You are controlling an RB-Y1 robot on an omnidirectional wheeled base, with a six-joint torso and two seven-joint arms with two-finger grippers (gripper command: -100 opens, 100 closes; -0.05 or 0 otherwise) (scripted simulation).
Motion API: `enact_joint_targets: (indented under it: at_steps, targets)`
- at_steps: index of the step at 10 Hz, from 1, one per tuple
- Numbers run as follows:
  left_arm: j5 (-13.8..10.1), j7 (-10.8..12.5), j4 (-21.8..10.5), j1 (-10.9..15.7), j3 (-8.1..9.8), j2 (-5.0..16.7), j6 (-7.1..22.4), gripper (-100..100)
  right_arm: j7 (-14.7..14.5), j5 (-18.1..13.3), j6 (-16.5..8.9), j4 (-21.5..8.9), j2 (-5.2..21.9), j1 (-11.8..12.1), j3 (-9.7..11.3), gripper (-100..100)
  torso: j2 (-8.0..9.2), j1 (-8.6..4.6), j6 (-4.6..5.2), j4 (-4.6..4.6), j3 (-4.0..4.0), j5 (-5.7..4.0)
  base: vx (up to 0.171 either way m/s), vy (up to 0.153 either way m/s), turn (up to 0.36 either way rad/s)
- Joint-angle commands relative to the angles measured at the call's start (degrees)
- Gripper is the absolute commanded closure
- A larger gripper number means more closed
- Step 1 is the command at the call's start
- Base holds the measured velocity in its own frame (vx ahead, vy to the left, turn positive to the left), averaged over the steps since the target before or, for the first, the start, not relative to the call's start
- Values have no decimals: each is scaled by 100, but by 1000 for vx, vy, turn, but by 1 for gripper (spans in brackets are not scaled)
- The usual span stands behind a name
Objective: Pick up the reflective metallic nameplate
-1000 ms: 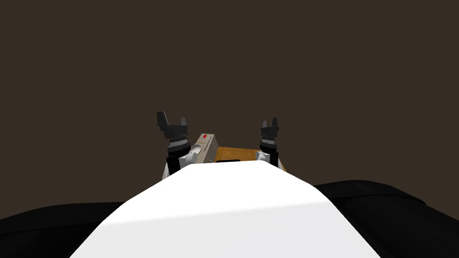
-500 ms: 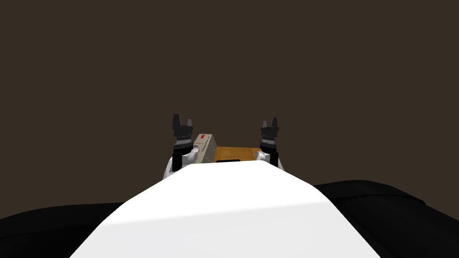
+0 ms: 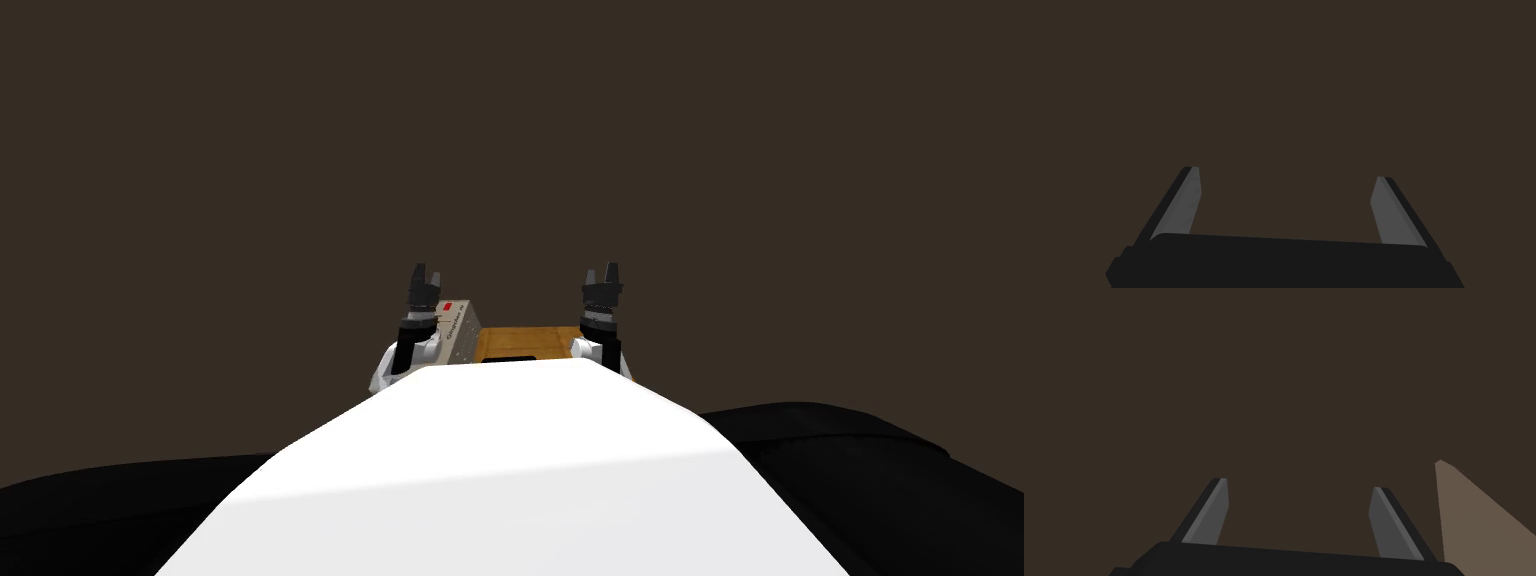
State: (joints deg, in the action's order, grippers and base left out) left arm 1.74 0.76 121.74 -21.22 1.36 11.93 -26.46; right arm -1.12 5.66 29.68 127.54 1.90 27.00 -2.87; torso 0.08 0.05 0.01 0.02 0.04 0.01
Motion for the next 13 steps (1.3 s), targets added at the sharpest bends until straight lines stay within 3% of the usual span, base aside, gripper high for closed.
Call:
enact_joint_targets:
  at_steps: [1,2,5,6,9,10,12,13]
  targets:
    - [79,-149,-286,162,-120,235,81,-100,0,0,0,0,0,0,0,0,0,0,0,0,0,0,-30,12,-136]
    - [79,-149,-385,162,-120,235,81,-100,0,0,0,0,0,0,0,0,1,2,0,0,0,0,-23,10,-37]
    - [208,-351,-1032,429,-305,759,198,-100,0,0,0,0,0,0,0,0,-1,4,-1,0,-1,1,-20,15,-135]
    - [208,-351,-1176,429,-305,761,198,-100,0,0,0,0,0,0,0,0,-1,6,-1,0,0,1,-17,13,-53]
    - [310,-476,-1651,602,-461,1100,301,-100,0,0,0,0,0,1,-1,0,-6,1,-3,-1,-3,0,-7,5,-97]
    - [310,-476,-1750,602,-461,1100,301,-100,0,0,0,0,0,1,0,0,-7,1,-2,-1,-4,0,-4,8,-53]
    - [425,-590,-2229,760,-645,1406,421,-100,0,0,0,0,0,1,0,0,-7,2,-3,-2,-4,0,-5,7,-144]
    - [425,-590,-2347,760,-645,1406,421,-100,0,0,0,0,0,0,0,0,-9,2,0,-1,-5,0,-2,11,-76]
